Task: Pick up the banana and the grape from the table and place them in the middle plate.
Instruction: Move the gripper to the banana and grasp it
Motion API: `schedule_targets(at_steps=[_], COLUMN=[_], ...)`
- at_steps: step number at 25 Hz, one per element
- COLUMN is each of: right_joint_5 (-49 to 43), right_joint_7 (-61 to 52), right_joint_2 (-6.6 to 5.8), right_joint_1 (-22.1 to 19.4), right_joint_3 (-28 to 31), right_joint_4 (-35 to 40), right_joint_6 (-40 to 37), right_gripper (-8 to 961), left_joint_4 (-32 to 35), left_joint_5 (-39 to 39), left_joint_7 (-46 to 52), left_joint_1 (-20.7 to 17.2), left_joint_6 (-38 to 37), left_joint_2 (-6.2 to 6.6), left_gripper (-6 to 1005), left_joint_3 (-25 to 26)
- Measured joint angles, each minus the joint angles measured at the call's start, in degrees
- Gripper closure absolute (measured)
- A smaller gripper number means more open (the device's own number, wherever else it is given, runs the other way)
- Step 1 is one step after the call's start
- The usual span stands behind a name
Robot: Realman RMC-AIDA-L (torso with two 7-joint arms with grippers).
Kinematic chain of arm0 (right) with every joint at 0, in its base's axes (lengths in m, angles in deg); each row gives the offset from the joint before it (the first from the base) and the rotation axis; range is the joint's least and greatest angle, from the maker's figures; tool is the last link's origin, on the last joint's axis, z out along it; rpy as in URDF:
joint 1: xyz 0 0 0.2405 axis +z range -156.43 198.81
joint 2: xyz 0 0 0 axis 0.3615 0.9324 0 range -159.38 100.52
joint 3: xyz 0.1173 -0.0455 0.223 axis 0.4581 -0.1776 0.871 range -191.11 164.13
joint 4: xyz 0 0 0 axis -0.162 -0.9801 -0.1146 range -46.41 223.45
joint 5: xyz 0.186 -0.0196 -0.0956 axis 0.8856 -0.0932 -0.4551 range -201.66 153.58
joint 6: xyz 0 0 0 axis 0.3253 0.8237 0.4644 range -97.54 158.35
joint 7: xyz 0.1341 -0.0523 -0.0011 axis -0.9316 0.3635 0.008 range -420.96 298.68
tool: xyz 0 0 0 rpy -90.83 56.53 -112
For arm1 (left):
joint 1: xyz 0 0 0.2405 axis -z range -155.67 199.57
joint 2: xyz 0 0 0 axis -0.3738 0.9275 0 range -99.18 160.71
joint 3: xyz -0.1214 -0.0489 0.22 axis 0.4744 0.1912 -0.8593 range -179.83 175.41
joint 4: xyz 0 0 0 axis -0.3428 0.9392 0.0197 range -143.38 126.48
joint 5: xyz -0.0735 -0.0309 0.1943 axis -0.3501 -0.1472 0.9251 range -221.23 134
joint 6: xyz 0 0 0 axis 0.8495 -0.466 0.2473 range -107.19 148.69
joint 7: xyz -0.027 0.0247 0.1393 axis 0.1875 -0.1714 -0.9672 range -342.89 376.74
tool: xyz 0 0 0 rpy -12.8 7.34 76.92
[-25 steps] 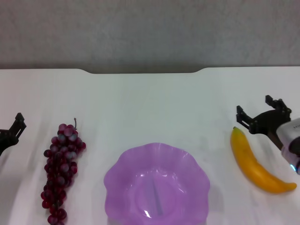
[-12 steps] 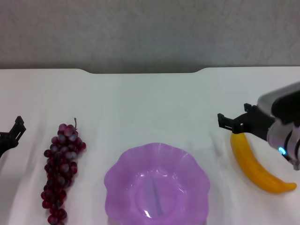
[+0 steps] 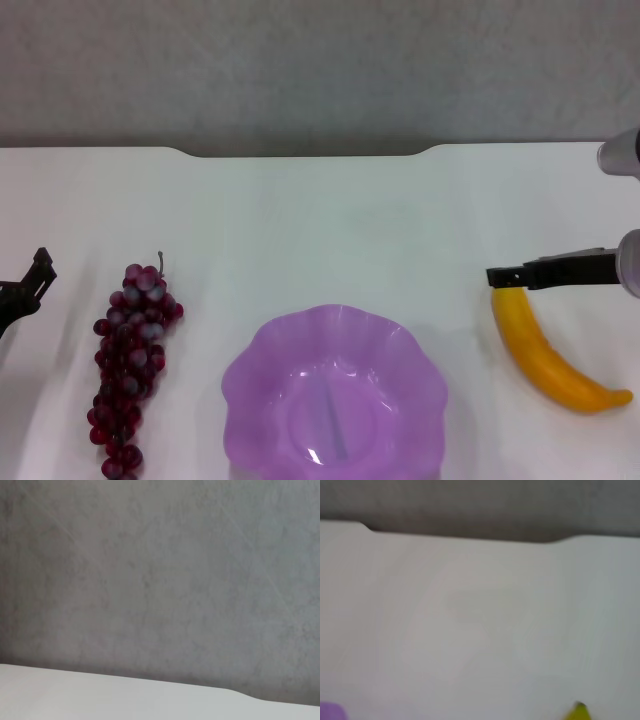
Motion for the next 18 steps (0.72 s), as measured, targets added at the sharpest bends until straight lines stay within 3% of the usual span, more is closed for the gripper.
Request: schedule_targets(at_steps=[4,12,18], right_joint_5=[-5.5,-7.3,-7.6], right_joint_7=[-3.6,-3.7,-3.6], right_joint_2=[0.03,-0.05,-0.06], right_joint_1=[2.4,8.0,8.4], right_joint_3=[0.3,0.5,0.3], right_joint_4=[2.1,12.7,15.0], right_joint_6=[1.2,0.7,-1.0], right_gripper=[64,64,64], left_joint_4=[0.0,0.0,0.2], left_joint_5=[0.0,0.0,0.0], left_joint_7=[0.0,0.0,0.0], left_joint_1=[0.0,0.0,0.0], left_joint_6=[0.0,0.0,0.0], left_joint_2=[0.02,0.0,-0.03], left_gripper=[220,220,221], left_joint_3=[0.0,0.0,-0.2])
